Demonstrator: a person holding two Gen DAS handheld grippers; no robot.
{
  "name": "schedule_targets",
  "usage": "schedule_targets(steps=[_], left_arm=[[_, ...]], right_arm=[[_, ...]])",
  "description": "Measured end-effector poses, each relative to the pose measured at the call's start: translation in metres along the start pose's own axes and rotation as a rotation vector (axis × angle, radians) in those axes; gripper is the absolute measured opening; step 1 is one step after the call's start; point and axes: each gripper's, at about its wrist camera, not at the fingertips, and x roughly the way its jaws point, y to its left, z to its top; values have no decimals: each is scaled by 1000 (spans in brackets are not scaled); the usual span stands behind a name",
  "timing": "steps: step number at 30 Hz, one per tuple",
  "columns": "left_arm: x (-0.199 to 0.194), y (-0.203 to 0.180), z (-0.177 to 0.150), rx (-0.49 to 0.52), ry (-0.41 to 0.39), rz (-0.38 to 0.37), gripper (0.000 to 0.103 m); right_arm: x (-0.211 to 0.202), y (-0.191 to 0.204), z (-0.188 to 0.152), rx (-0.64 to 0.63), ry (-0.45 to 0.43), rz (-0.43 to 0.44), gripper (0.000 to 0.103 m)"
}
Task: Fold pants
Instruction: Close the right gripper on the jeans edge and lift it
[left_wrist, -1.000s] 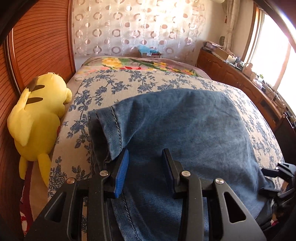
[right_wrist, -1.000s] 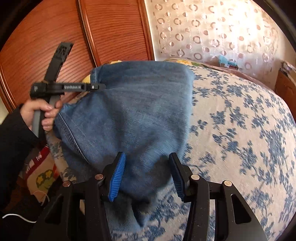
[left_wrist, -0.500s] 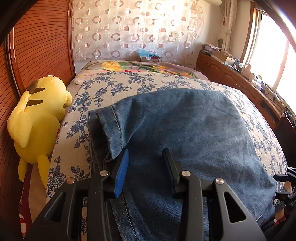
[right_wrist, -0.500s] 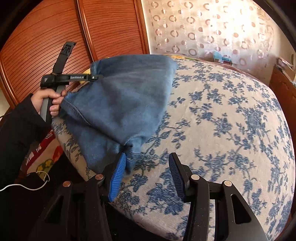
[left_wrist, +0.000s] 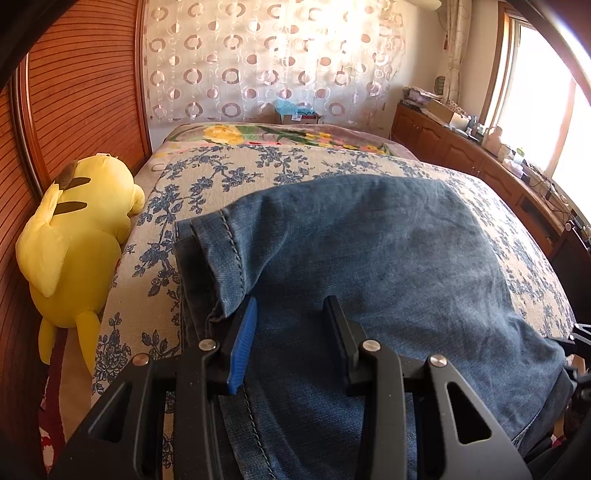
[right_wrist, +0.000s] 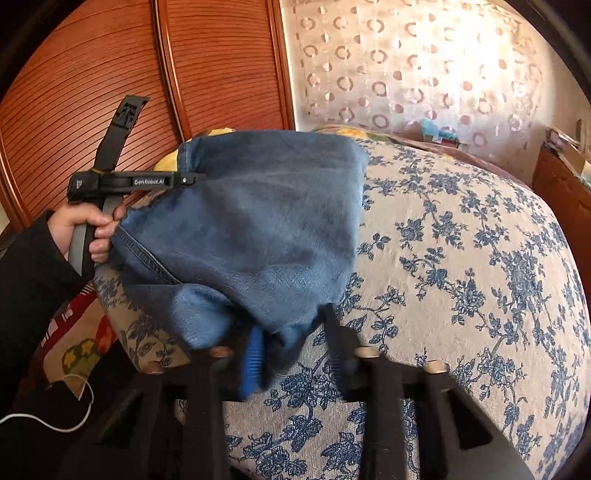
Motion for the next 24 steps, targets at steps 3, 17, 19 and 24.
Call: schedule_targets(steps=[3,17,19,24], left_arm=[[0,-1,0,1,-1,1,38],[0,0,2,2,-3,1,38],[0,0,2,2,-3,2,38],[-4,-1,2,8,-5,-1,38]], right_arm=[[-10,4,-1,-3,-38,-63,13],[-26,-23,-17,71,36,80,20],[-33,-24,-15,53,29,69,20],[-51,-29,3,26,-19,20,20]])
